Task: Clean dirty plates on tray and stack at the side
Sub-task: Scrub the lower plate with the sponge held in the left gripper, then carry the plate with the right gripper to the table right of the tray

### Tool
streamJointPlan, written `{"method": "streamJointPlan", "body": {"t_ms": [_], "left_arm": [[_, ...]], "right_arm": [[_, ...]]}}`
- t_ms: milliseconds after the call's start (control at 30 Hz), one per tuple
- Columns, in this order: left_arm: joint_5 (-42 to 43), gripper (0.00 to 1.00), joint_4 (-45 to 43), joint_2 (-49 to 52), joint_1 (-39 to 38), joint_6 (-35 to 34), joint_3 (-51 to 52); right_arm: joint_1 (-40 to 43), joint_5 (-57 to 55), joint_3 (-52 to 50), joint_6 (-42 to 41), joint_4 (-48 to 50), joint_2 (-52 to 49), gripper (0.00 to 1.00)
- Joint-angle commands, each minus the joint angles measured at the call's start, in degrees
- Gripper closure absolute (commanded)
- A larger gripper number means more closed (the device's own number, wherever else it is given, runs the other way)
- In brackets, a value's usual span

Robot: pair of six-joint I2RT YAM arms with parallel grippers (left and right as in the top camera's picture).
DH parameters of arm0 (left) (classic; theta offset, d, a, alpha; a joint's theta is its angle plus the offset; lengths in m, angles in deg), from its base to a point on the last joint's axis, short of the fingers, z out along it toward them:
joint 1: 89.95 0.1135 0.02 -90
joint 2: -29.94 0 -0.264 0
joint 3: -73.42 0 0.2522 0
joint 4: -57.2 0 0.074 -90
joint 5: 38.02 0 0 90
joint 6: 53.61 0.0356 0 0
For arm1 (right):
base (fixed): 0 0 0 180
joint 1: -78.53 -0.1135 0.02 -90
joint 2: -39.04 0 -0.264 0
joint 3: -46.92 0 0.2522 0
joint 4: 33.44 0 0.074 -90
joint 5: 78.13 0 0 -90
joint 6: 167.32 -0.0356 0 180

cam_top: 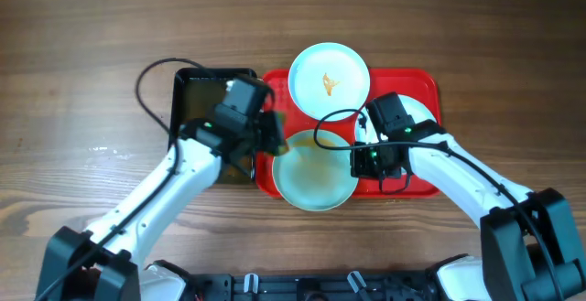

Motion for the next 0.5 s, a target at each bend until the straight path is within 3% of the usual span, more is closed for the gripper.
{"method": "streamJointPlan", "body": {"t_ms": [0,233,467], "left_arm": [[-2.03,0.96,-0.13,-0.35,7.34,3.39,-0.07],[-2.03,0.96,-0.94,2.93,14.47,6.25,-0.07],[-2.05,0.96,-2.95,8.11,14.53,7.89,-0.07]], "right_arm": [[0.02,-10.45,4.2,3.15,-0.48,5.42,0.96],[-1.09,-30.64,6.08,14.01,1.86,14.36,0.96],[-12.66,-53.16,6.08,29.99,10.08,15.17,0.96]]}}
